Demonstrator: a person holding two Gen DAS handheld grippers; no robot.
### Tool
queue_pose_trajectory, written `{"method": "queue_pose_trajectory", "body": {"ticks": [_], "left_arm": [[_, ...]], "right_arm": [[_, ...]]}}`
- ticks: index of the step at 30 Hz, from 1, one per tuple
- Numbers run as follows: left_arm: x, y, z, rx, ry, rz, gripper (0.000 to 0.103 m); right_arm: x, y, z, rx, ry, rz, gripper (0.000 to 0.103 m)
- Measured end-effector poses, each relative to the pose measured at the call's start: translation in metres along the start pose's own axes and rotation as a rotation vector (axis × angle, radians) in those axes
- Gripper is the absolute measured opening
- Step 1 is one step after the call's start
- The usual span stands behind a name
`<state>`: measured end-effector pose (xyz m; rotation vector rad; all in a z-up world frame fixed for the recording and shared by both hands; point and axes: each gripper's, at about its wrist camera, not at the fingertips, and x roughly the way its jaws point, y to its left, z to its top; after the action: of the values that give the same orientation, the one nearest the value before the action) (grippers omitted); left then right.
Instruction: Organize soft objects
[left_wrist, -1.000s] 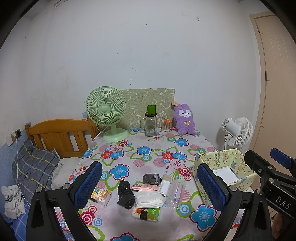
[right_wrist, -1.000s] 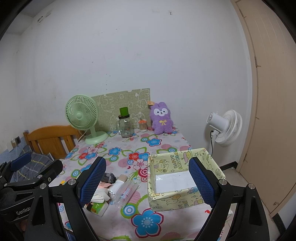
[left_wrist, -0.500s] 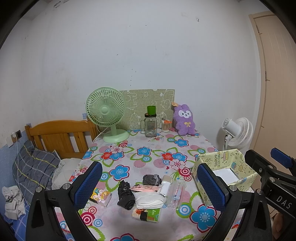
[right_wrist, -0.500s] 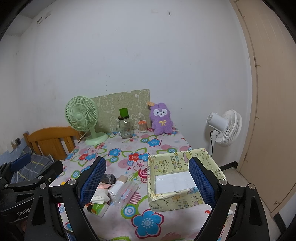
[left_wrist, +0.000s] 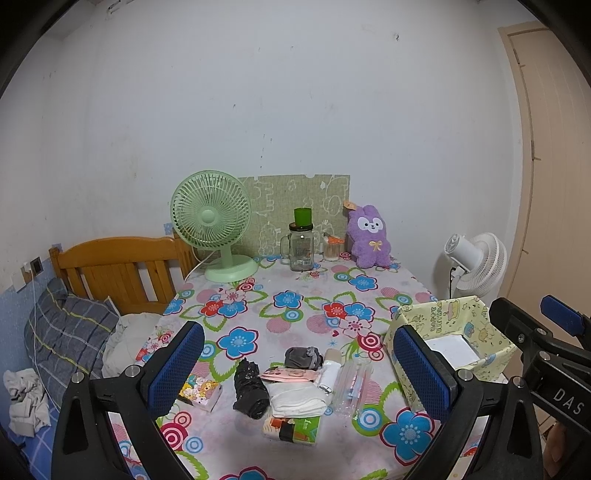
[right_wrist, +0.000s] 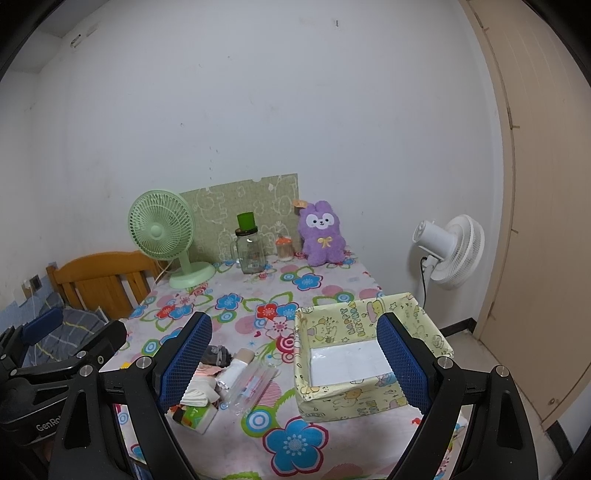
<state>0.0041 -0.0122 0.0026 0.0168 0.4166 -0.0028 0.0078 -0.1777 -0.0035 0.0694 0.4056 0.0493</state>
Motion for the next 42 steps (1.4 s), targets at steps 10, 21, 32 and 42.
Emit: {"method": "queue_pose_trajectory", "body": {"ticks": [10,21,32,42], "left_arm": [[0.018,0.004,0.002,-0.005,0.015,0.007,0.103],[0.046,0.008,0.001,0.013,0.050,0.024,0.102],[0.080,0.013,-0.010,0.014,0.114,0.007,0.099],[0.118,0.018,-0.030,0.006,0.204,-0.012,0.094]], "right_arm": [[0.015,0.003,0.002,0.010,0.020,0.005,0.092],[0.044,0.006,0.005,0.020,0.058,0.000,0.092],[0.078,0.019,-0.001,0.016,0.101,0.023,0.092],[0.115,0.037,-0.020,-0.011,0.165,0.057,0.089]]}}
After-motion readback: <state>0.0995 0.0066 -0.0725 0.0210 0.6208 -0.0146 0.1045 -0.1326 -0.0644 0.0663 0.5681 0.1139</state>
